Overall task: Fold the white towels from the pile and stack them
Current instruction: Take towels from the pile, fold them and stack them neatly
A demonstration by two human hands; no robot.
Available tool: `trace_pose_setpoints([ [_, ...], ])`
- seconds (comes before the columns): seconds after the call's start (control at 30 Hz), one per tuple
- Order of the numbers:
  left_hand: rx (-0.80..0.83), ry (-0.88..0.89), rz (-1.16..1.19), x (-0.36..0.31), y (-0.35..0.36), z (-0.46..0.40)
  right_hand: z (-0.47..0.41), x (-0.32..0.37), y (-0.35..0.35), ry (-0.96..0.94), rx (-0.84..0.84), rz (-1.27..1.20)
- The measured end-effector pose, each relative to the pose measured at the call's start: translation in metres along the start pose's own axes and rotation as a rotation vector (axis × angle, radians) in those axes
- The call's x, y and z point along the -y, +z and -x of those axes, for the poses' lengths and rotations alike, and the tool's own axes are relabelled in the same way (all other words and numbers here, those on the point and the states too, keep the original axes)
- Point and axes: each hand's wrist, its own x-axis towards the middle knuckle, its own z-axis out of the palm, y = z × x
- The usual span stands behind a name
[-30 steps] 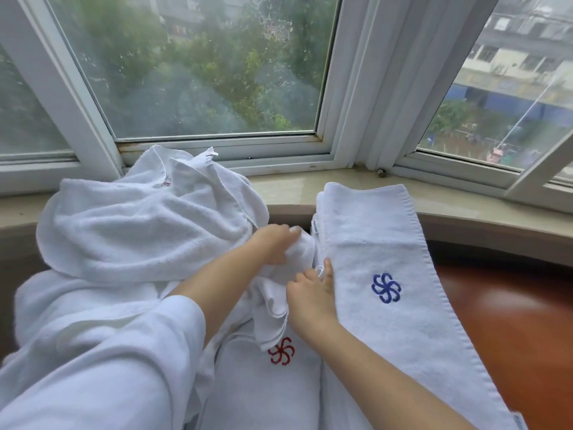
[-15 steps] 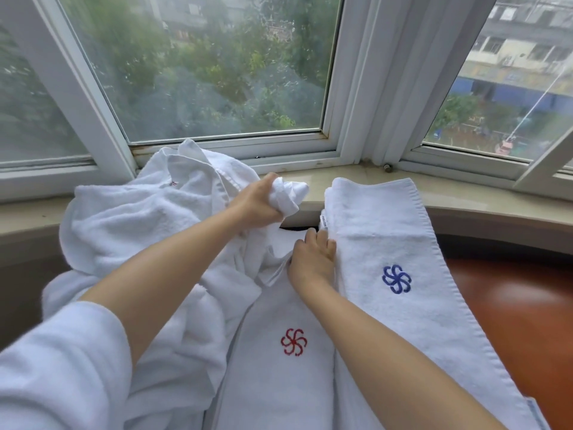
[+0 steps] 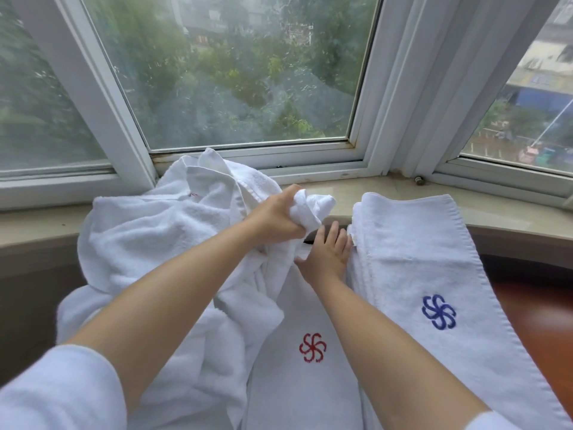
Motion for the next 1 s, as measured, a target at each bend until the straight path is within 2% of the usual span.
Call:
trace_pose_setpoints([
  [0.13,0.024,-0.05,0.029,-0.001,-0.004,0.0,0.042,0.005,0.019,-0.029,-0.102,-0.179],
  [0.2,0.016,-0.058,0.037,-0.002,-0.006,0.001,0.06,0.008,0.028,-0.189,-0.01,-0.236],
  [0.27,0.007,-0.062,0.042,-0.003,-0.006,0.003,0.067,0.006,0.035,-0.302,0.151,-0.154],
  [0.37,-0.002,-0.059,0.011,-0.005,-0.003,0.006,0.06,-0.007,0.032,-0.154,0.36,0.014],
  [0.47,0.003,-0.069,-0.045,-0.01,0.001,0.008,0.071,-0.021,0.028,-0.096,0.449,0.056],
  [0.57,0.071,-0.102,-0.163,-0.017,0.012,0.018,0.109,-0.026,0.031,-0.077,0.447,0.044],
  [0.73,0.308,-0.081,-0.393,-0.029,0.051,0.054,0.182,-0.03,0.032,-0.038,0.479,0.025],
  [0.83,0.319,-0.077,-0.45,-0.034,0.065,0.087,0.211,-0.03,0.02,0.003,0.511,0.022],
  [0.9,0.32,-0.094,-0.454,-0.036,0.078,0.115,0.227,-0.03,0.011,0.039,0.457,-0.003],
  [1.0,0.433,-0.101,-0.504,-0.039,0.101,0.163,0.248,-0.037,-0.001,0.102,0.34,-0.037],
])
